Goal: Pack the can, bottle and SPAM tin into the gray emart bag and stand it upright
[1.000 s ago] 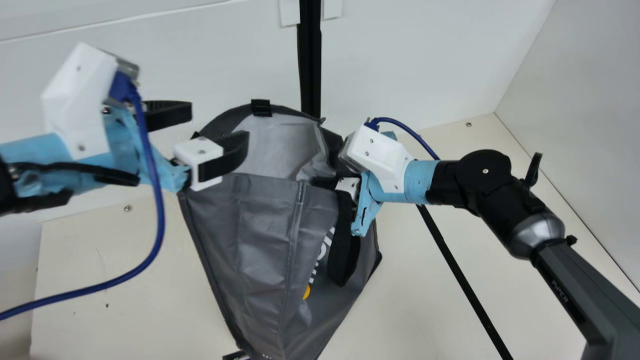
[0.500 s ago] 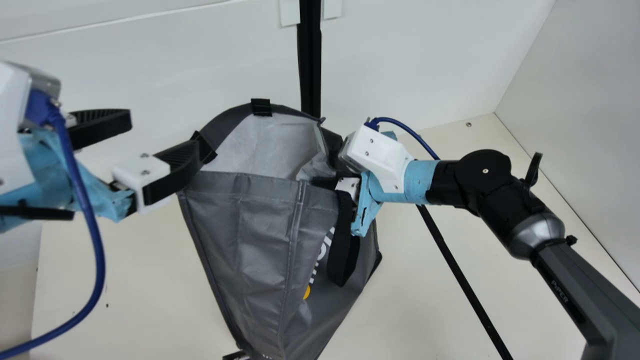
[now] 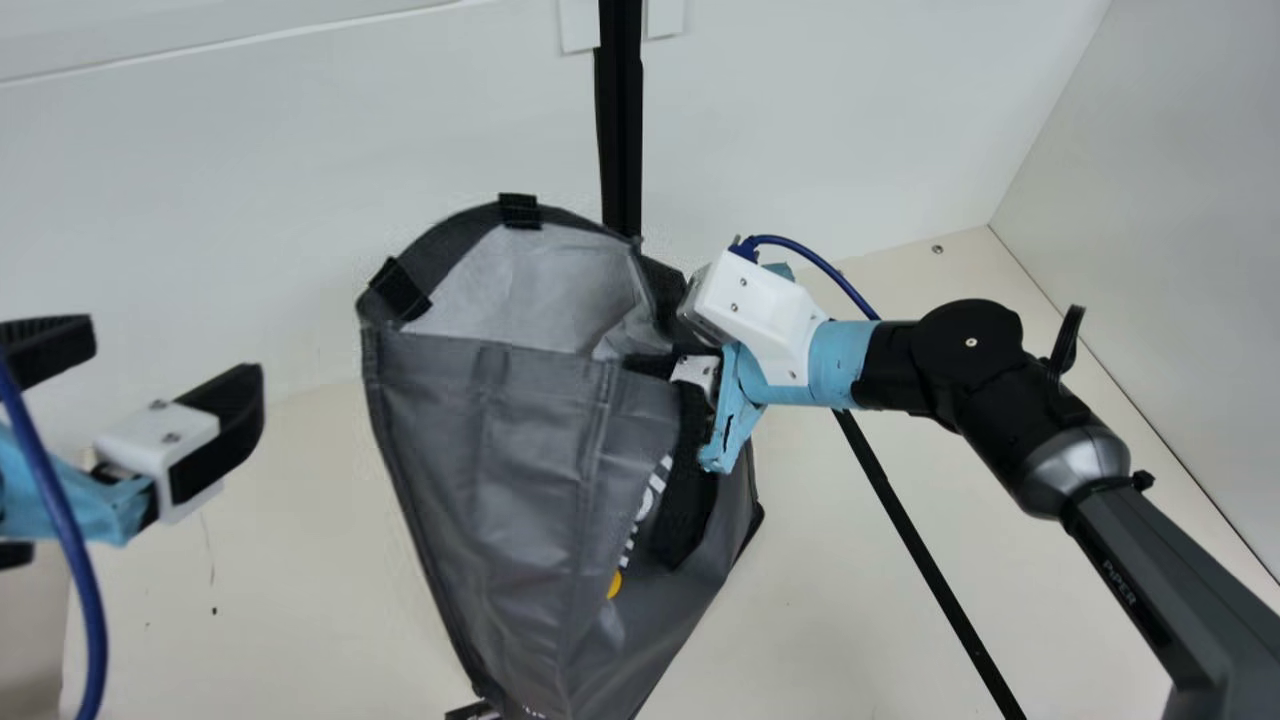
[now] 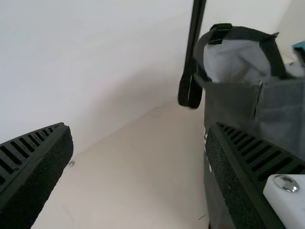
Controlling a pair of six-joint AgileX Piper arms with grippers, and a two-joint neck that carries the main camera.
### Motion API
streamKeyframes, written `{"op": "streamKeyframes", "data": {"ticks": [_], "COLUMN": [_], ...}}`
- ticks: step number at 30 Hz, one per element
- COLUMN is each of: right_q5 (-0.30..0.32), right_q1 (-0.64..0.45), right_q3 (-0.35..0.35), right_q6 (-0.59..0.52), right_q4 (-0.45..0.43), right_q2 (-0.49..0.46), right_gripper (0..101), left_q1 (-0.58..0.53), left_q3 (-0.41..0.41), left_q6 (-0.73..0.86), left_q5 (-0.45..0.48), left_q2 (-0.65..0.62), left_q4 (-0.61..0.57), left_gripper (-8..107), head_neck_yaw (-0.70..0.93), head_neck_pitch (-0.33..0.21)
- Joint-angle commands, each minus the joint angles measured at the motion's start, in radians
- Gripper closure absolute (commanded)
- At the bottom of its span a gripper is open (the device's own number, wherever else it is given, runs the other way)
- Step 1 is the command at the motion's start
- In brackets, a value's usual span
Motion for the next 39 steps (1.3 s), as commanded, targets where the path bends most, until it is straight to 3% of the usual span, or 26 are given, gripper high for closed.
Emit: {"op": "streamKeyframes", "data": {"ticks": [1, 30, 39], "right_q5": [0.000, 0.000, 0.000], "right_q1": [0.000, 0.000, 0.000], "right_q3": [0.000, 0.000, 0.000], "right_q6": [0.000, 0.000, 0.000], "right_q4": [0.000, 0.000, 0.000], "right_q2": [0.000, 0.000, 0.000], "right_gripper": [101, 101, 101], "left_q1": [0.006, 0.044, 0.046], "left_q3": [0.030, 0.393, 0.393], "left_q6": [-0.020, -0.268, -0.269], "left_q5": [-0.004, 0.011, 0.014], "left_q2": [-0.028, -0.218, -0.217], "left_q4": [0.040, 0.407, 0.406], "left_gripper": [9, 9, 9], "head_neck_yaw": [-0.001, -0.001, -0.001], "head_neck_pitch": [-0.023, -0.023, -0.023]}}
